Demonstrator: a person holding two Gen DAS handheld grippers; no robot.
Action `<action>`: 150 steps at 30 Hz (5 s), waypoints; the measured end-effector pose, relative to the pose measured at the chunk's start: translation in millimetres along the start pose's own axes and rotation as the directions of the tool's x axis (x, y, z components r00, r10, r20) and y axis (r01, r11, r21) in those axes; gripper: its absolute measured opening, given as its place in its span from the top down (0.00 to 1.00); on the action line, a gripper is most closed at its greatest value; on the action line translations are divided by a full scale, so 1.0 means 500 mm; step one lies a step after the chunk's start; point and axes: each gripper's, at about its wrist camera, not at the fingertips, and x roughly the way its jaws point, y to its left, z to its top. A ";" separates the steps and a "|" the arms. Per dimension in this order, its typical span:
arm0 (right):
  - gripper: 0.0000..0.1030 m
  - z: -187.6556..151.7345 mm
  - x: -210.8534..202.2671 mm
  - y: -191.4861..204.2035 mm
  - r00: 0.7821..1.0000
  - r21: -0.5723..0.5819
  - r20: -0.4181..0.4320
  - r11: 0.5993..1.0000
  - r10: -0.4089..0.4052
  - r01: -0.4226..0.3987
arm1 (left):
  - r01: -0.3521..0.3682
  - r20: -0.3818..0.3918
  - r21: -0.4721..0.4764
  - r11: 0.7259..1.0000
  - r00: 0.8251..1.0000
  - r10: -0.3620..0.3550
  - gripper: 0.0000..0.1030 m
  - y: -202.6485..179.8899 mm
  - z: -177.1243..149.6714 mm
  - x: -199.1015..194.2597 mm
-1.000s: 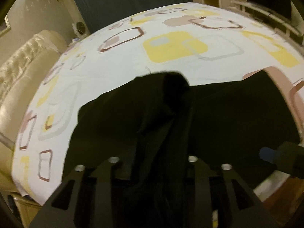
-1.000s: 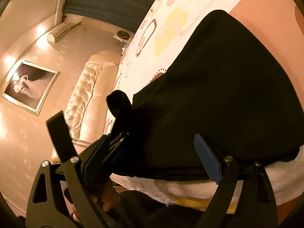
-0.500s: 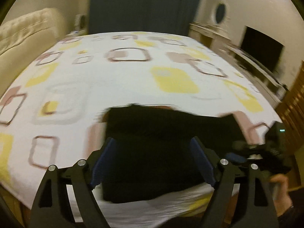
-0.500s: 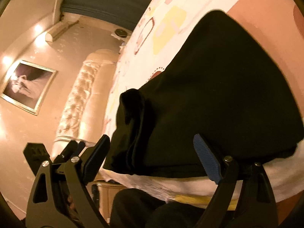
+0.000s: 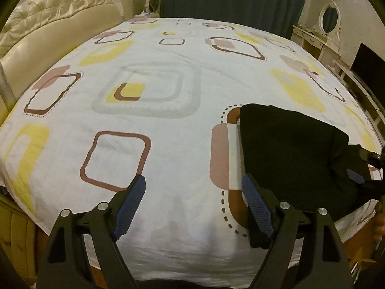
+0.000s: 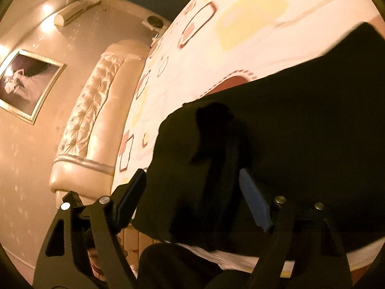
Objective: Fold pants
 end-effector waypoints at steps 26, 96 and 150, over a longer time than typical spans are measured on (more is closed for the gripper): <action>0.88 0.016 -0.006 0.170 0.998 -0.194 0.044 0.979 -0.051 0.059 | -0.007 0.001 0.017 1.000 1.000 0.007 0.21 0.000 -0.006 0.008; 0.28 0.009 -0.398 -0.310 0.926 0.286 0.373 0.957 -0.059 -0.054 | 0.451 -0.168 -0.047 0.891 0.876 -0.452 0.21 -0.135 -0.044 0.062; 0.66 -0.034 -0.039 -0.112 1.000 0.060 0.024 0.998 0.000 -0.002 | 0.357 -0.180 -0.118 0.927 0.910 -0.373 0.70 -0.025 -0.029 0.045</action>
